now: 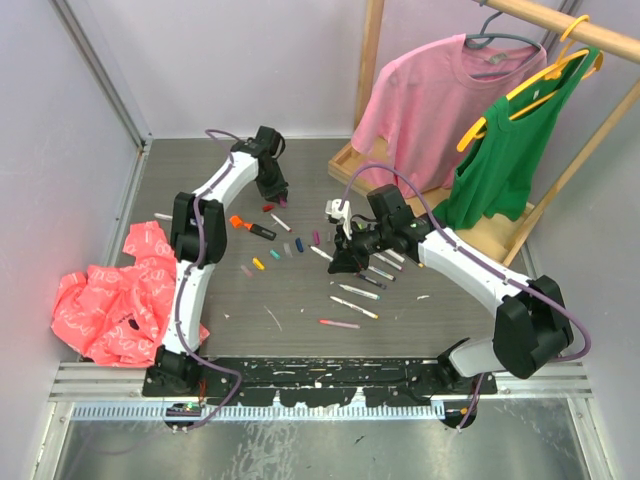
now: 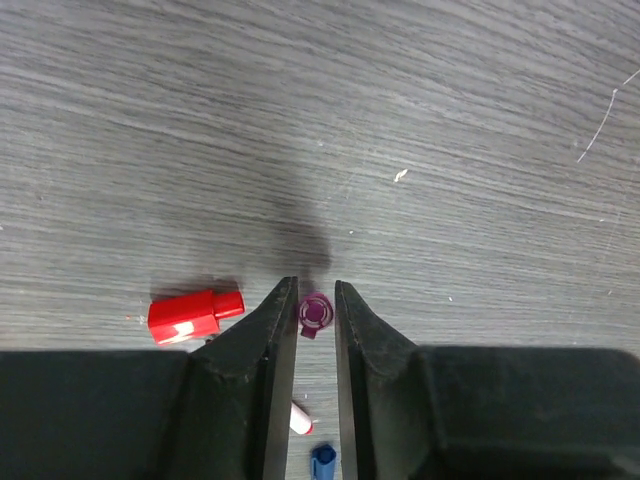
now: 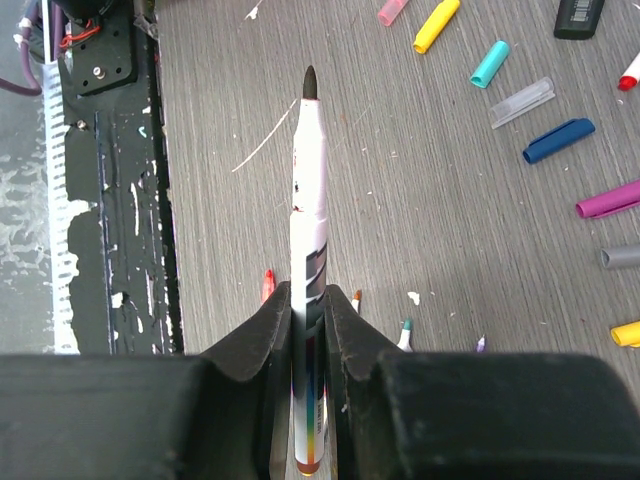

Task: Open the pen caps
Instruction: Place the pen cap at the center of the board, then place the pen at the center of the board.

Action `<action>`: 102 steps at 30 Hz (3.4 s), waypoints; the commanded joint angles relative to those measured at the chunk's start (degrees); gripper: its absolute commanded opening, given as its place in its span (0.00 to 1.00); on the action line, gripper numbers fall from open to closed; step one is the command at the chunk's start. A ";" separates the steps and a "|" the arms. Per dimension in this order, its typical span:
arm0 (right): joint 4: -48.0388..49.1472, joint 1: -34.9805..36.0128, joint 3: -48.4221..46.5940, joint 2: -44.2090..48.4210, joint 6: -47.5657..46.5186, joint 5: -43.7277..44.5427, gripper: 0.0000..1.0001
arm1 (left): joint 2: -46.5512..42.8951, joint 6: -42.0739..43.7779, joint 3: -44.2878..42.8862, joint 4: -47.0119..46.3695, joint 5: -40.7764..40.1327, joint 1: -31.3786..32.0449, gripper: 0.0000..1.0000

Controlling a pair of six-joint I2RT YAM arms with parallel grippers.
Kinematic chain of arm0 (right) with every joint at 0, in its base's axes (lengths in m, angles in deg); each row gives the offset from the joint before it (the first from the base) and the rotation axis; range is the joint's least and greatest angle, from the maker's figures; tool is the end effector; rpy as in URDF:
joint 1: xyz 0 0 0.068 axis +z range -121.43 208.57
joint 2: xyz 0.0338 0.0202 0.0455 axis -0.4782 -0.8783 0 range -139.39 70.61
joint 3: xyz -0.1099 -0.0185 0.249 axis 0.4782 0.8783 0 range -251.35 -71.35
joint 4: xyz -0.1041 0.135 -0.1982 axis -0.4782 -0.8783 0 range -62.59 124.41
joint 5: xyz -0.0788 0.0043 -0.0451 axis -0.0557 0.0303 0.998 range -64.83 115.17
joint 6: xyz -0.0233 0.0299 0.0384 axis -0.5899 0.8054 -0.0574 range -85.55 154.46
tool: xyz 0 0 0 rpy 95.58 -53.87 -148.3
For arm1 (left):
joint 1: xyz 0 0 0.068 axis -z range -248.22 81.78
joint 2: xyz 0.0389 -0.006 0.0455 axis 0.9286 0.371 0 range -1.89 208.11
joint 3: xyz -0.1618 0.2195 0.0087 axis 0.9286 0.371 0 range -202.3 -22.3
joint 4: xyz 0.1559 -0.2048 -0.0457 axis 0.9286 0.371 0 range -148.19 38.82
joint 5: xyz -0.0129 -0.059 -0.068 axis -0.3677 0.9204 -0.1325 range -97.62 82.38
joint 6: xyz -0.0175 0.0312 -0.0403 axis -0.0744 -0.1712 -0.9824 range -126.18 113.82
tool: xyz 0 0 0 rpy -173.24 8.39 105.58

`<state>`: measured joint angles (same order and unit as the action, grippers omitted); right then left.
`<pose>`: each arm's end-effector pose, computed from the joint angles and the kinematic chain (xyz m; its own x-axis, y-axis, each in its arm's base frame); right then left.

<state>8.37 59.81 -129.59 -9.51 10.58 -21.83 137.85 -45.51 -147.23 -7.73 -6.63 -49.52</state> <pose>0.2347 0.1728 0.2650 -0.2675 -0.4851 -0.8326 -0.9635 0.1448 0.2252 0.4919 -0.1671 0.1799 -0.8731 -0.3734 -0.3136 -0.2919 0.9154 -0.2773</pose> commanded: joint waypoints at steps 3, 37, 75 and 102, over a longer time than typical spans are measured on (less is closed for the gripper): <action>-0.29 -0.30 -1.48 1.26 -0.91 -0.37 0.01 | 0.83 0.31 -3.15 0.66 -0.84 -0.93 0.27; 12.46 -0.62 -2.69 -3.90 12.04 9.28 0.04 | -72.54 9.68 59.08 -31.04 18.45 -2.44 0.75; 11.19 4.69 -44.73 -50.04 37.17 41.25 0.13 | -107.02 28.68 75.98 -15.37 -0.08 -2.52 0.98; 9.48 3.65 -45.43 -43.01 35.39 37.78 0.42 | -106.23 28.86 76.34 -15.20 -0.60 -2.48 0.98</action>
<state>17.50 63.81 -173.10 -60.83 46.97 18.01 31.30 -17.28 -70.75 -21.43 -6.39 -51.80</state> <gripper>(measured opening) 0.407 0.983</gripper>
